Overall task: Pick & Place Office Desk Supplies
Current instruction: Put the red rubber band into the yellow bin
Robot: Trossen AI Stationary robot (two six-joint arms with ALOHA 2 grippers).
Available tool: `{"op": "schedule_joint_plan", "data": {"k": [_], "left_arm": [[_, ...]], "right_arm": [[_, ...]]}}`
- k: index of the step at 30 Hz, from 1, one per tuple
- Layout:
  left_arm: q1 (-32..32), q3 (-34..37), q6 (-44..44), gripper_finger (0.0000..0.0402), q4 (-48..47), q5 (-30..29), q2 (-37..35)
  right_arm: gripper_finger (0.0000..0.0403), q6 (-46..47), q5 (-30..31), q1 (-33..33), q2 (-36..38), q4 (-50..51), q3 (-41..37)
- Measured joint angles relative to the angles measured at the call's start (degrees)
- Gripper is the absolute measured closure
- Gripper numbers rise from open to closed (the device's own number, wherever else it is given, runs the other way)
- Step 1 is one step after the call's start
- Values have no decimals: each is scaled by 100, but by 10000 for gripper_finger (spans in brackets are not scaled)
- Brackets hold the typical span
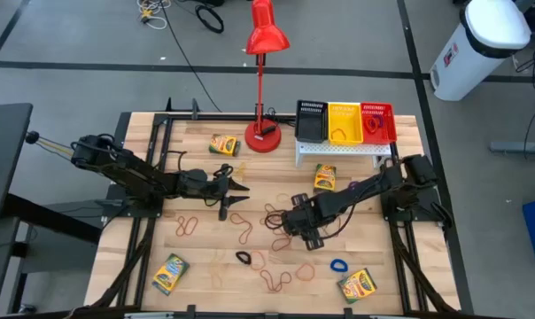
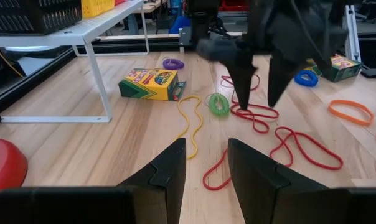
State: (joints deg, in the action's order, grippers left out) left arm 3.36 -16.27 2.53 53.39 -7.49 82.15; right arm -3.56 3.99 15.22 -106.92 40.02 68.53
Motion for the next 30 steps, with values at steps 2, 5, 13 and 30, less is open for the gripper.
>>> {"op": "schedule_joint_plan", "data": {"k": [2,5,13,30], "left_arm": [[0,0,1,276,0,0,0],[0,0,1,276,-1,0,0],[0,0,0,276,-2,0,0],[0,0,-7,276,-27,-2,2]], "right_arm": [[174,-56,6,-20,-139,-40,0],[176,-160,-1,-31,-284,-44,0],[294,-76,-112,-20,-296,-108,2],[394,325,381,-20,751,1123,1088]]}}
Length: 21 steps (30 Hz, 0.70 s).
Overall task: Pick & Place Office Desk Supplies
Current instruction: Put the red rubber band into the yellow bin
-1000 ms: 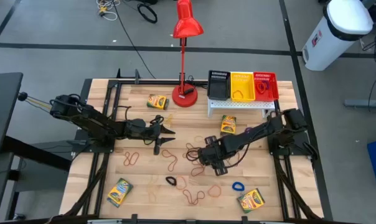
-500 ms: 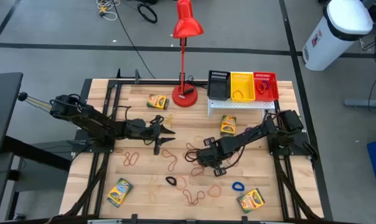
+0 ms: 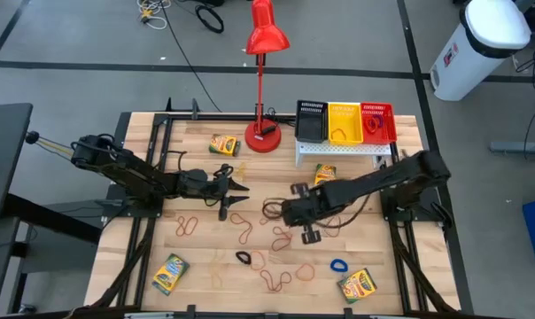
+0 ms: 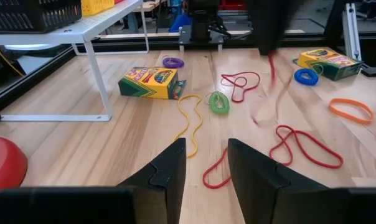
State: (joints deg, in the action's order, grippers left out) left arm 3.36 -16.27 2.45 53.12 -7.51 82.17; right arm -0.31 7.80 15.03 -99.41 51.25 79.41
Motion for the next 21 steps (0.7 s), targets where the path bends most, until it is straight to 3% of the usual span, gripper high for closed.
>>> {"op": "schedule_joint_plan", "data": {"k": [10,16,21], "left_arm": [[0,0,-8,276,-30,1,0],[0,0,-8,276,-31,2,0],[0,0,-9,276,-59,0,0]], "right_arm": [[399,858,2198,-542,1427,1973,817],[400,1319,3252,-1555,2119,2403,807],[401,1341,3575,-2586,2361,2403,667]]}}
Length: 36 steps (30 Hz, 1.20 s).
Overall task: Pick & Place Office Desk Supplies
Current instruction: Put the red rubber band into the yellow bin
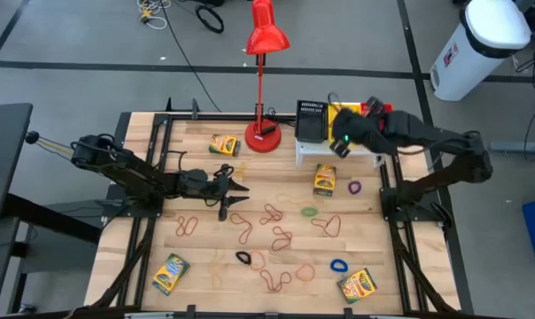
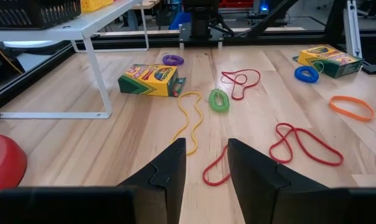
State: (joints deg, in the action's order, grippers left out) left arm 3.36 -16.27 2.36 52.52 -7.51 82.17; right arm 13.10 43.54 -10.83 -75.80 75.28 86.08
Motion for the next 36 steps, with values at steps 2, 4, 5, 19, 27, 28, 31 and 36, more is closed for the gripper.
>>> {"op": "schedule_joint_plan", "data": {"k": [2,4,5,19,27,28,31,36], "left_arm": [[0,0,-1,276,-6,0,0],[0,0,-1,276,-6,0,0],[0,0,-1,276,-6,0,0],[0,0,-1,276,-8,2,0],[0,0,-1,276,-14,0,0],[0,0,-1,276,-28,2,0],[0,0,-1,276,-54,2,0],[0,0,-3,276,-54,2,0]], "right_arm": [[401,-6,39,-409,-6,-20,-78],[401,-114,30,-772,-8,-118,-210],[401,-168,-30,-929,-6,-238,-314],[343,-749,-795,-1476,-17,-1636,-1339],[223,-586,-135,-1135,116,-1556,-1217],[215,-527,-158,-1063,159,-1520,-1163],[215,-370,-443,-674,303,-1343,-1092],[295,151,-665,390,470,-1186,-1140]]}}
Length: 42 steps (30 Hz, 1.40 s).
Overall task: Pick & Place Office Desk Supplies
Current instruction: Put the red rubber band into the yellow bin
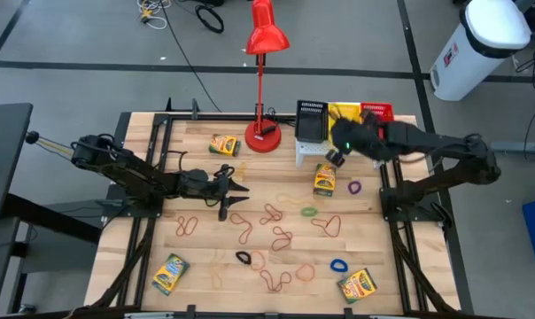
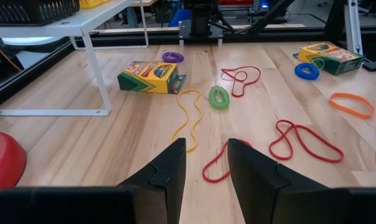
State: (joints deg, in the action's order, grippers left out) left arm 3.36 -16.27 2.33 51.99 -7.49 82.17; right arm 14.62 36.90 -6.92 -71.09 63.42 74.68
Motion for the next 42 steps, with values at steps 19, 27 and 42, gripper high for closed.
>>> {"op": "schedule_joint_plan", "data": {"k": [19,27,42], "left_arm": [[2,0,-42,276,2,0,0],[2,0,-35,276,0,0,0],[2,0,-70,276,1,0,0]], "right_arm": [[393,-391,395,-1417,24,-704,-221],[364,577,-1949,-2971,-4,-708,-221],[166,1093,-2269,-3173,-413,-343,-214]]}}
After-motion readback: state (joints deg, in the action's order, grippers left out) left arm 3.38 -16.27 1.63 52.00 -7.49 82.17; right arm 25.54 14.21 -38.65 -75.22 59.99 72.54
